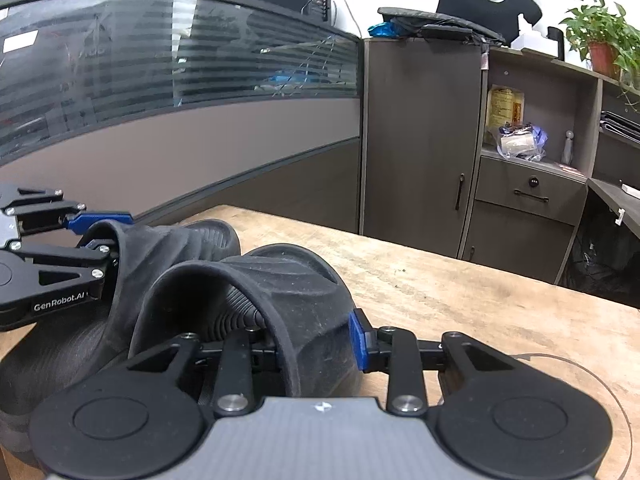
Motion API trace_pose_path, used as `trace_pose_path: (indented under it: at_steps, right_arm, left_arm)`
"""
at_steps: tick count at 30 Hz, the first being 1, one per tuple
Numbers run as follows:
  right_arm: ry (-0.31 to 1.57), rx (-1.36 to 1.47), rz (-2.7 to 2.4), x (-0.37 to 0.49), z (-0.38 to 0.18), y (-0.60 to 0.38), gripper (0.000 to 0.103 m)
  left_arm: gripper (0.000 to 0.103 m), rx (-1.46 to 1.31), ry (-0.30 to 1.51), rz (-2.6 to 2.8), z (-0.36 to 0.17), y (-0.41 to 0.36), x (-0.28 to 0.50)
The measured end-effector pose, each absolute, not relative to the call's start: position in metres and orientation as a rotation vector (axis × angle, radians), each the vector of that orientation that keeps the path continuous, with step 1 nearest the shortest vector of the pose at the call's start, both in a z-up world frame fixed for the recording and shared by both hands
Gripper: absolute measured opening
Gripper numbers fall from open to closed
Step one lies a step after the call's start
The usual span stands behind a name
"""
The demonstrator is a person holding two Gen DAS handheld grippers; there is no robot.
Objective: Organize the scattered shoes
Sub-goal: 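Carry both held grey slippers across the table toward the black slippers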
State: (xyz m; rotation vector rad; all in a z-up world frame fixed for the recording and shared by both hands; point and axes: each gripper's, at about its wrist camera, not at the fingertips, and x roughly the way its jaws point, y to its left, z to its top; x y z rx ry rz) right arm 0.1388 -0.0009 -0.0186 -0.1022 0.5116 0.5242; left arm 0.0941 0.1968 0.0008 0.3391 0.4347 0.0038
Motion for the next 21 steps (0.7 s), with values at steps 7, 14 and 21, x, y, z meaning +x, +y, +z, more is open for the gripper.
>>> trace_pose_path:
  at_steps: [7, 14, 21]
  right_arm:
    - [0.491, -0.05, 0.479, 0.139, -0.002, -0.031, 0.033]
    - [0.478, -0.022, 0.387, 0.142, 0.006, -0.08, 0.034]
    - [0.459, -0.027, 0.296, 0.139, 0.01, -0.14, 0.035]
  left_arm:
    - [0.026, 0.253, 0.394, -0.062, 0.018, 0.182, 0.091]
    - [0.026, 0.265, 0.36, -0.154, 0.021, 0.128, 0.1]
    - [0.026, 0.256, 0.347, -0.247, 0.021, 0.072, 0.113]
